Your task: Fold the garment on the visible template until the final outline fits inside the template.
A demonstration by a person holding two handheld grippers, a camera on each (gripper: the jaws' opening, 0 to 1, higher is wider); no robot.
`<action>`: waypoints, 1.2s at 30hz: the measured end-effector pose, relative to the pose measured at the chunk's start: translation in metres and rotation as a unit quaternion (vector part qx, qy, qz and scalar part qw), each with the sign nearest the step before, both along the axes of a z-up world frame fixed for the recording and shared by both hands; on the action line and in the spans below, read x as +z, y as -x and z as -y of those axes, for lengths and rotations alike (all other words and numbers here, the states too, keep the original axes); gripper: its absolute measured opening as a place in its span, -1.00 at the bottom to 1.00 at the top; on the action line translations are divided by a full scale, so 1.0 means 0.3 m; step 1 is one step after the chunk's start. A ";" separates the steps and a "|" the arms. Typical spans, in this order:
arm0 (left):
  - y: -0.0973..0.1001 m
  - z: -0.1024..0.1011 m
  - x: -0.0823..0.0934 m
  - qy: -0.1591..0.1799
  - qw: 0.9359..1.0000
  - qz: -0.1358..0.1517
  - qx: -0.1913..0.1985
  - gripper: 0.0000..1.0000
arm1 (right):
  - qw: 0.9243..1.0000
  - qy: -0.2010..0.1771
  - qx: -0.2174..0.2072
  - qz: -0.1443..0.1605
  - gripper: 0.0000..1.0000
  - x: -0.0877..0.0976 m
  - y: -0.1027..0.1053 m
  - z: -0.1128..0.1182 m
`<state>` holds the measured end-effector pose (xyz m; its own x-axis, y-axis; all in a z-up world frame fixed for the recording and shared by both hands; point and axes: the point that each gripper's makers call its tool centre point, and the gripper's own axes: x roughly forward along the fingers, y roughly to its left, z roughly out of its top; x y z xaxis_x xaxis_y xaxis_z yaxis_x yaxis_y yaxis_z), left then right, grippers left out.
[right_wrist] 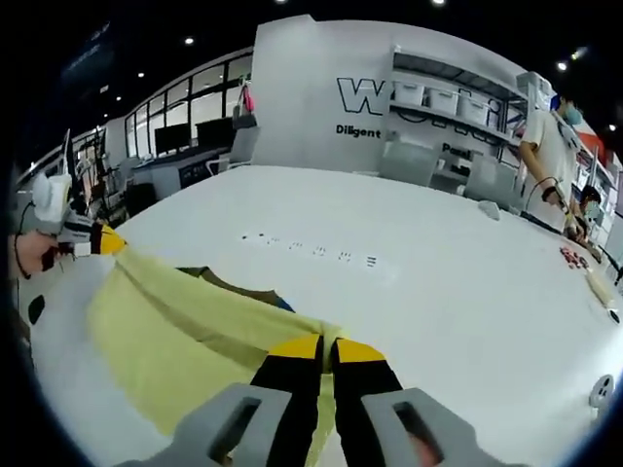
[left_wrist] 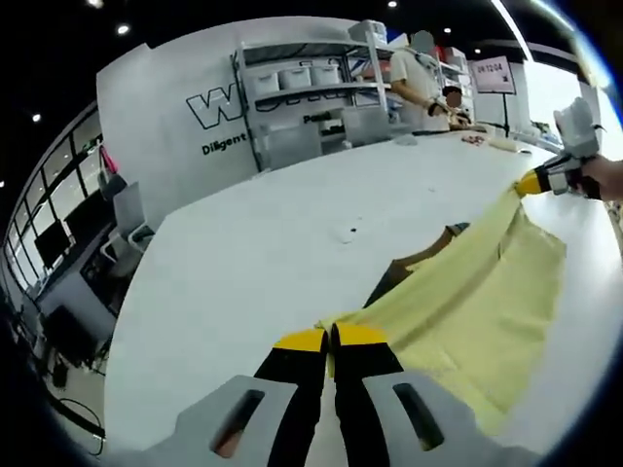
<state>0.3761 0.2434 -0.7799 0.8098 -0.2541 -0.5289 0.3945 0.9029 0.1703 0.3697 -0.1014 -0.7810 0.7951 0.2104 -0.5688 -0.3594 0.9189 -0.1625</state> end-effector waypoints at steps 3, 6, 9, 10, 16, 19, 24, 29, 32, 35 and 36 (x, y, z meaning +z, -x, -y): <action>-0.010 0.007 -0.011 -0.030 0.999 0.002 -0.020 -0.88 | 1.000 -0.010 -0.005 -0.009 -1.00 -0.020 -0.013 -0.009; -0.023 0.014 -0.032 -0.035 0.999 -0.004 -0.023 -0.88 | 1.000 -0.013 -0.012 -0.013 -1.00 -0.032 -0.029 -0.005; -0.036 0.022 -0.047 -0.052 0.998 0.005 -0.042 -0.88 | 0.999 -0.020 -0.026 -0.029 -1.00 -0.056 -0.039 0.003; -0.038 0.023 -0.061 -0.056 0.998 -0.004 -0.043 -0.88 | 0.998 -0.037 -0.038 -0.043 -1.00 -0.074 -0.041 0.001; -0.057 0.017 -0.102 -0.051 0.998 -0.025 -0.029 -0.88 | 0.998 -0.023 -0.028 -0.050 -1.00 -0.117 -0.077 0.009; -0.060 0.021 -0.120 -0.067 0.997 -0.028 -0.036 -0.88 | 0.997 -0.023 -0.029 -0.061 -1.00 -0.146 -0.095 0.012; -0.057 0.013 -0.149 -0.064 0.997 -0.043 -0.025 -0.88 | 0.997 -0.019 -0.028 -0.072 -1.00 -0.176 -0.114 0.010; -0.060 0.013 -0.155 -0.066 0.997 -0.044 -0.025 -0.88 | 0.997 0.009 -0.008 -0.074 -1.00 -0.184 -0.100 0.004; -0.057 0.012 -0.166 -0.073 0.996 -0.046 -0.030 -0.88 | 0.997 0.016 -0.002 -0.077 -1.00 -0.186 -0.092 -0.003; -0.053 0.011 -0.173 -0.070 0.996 -0.052 -0.023 -0.88 | 0.996 0.026 0.005 -0.082 -1.00 -0.194 -0.086 -0.006; -0.054 0.011 -0.173 -0.070 0.996 -0.052 -0.024 -0.88 | 0.996 0.030 0.006 -0.083 -1.00 -0.196 -0.085 -0.006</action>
<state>0.3924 0.2401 -0.8318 0.7380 -0.2081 -0.6419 0.4578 0.8532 0.2498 0.3952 -0.0997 -0.8399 0.6861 0.1814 -0.7046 -0.3972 0.9048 -0.1539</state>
